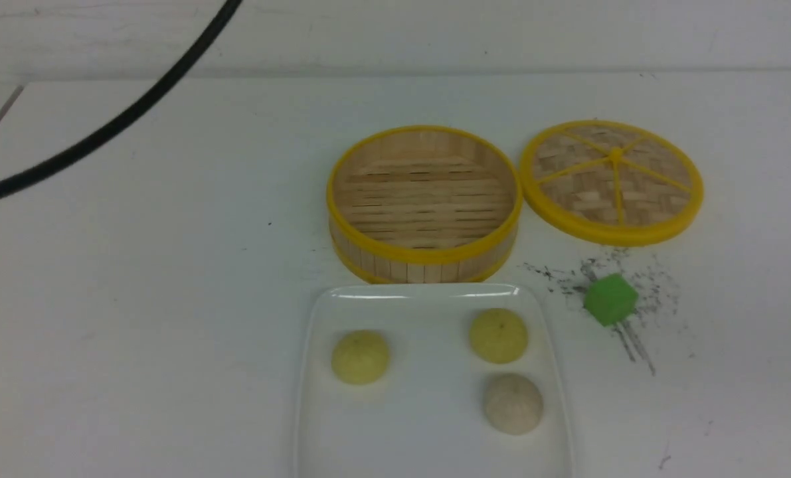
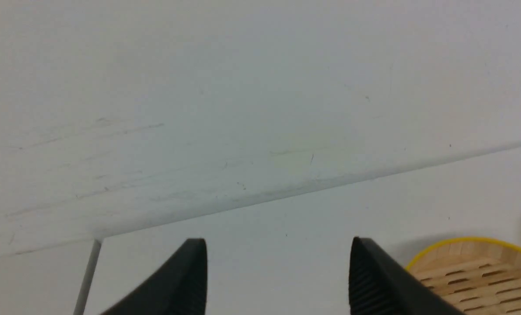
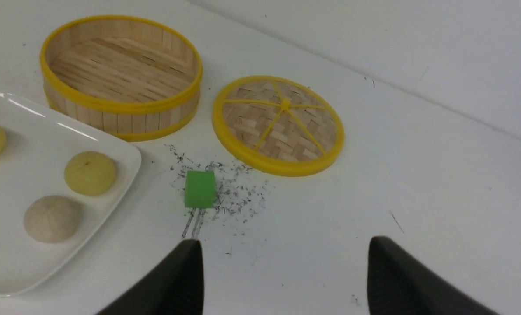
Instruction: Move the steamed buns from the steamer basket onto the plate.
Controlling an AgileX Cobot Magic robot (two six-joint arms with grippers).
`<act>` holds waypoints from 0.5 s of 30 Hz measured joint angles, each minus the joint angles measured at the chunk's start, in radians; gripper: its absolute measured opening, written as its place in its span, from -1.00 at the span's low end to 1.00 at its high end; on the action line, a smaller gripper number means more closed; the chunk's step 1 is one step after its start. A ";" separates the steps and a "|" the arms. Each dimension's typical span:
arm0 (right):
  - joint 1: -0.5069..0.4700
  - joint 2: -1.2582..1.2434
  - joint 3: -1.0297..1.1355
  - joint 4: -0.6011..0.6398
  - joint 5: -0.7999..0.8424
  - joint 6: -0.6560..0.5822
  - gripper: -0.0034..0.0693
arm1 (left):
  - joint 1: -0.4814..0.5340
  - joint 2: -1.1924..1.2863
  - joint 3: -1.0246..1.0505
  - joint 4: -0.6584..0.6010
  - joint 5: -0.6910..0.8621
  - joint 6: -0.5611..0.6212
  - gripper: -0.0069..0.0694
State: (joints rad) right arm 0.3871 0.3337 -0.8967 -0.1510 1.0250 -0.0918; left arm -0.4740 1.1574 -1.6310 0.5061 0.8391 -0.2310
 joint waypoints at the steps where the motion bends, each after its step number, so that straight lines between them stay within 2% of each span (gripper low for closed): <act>1: 0.000 0.000 0.000 0.000 0.000 0.000 0.46 | 0.000 -0.016 0.000 0.000 0.002 -0.001 0.35; 8: 0.000 0.000 0.000 0.001 0.000 0.000 0.46 | 0.000 -0.192 -0.003 -0.013 0.176 -0.065 0.31; 11: 0.000 0.000 0.000 0.004 0.000 0.000 0.46 | 0.000 -0.270 -0.004 -0.048 0.317 -0.073 0.25; 15: 0.000 0.000 0.000 0.004 -0.003 0.000 0.46 | 0.000 -0.372 0.057 -0.089 0.398 -0.075 0.15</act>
State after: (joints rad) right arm 0.3871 0.3337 -0.8967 -0.1473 1.0221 -0.0918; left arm -0.4740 0.7858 -1.5739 0.4167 1.2376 -0.3059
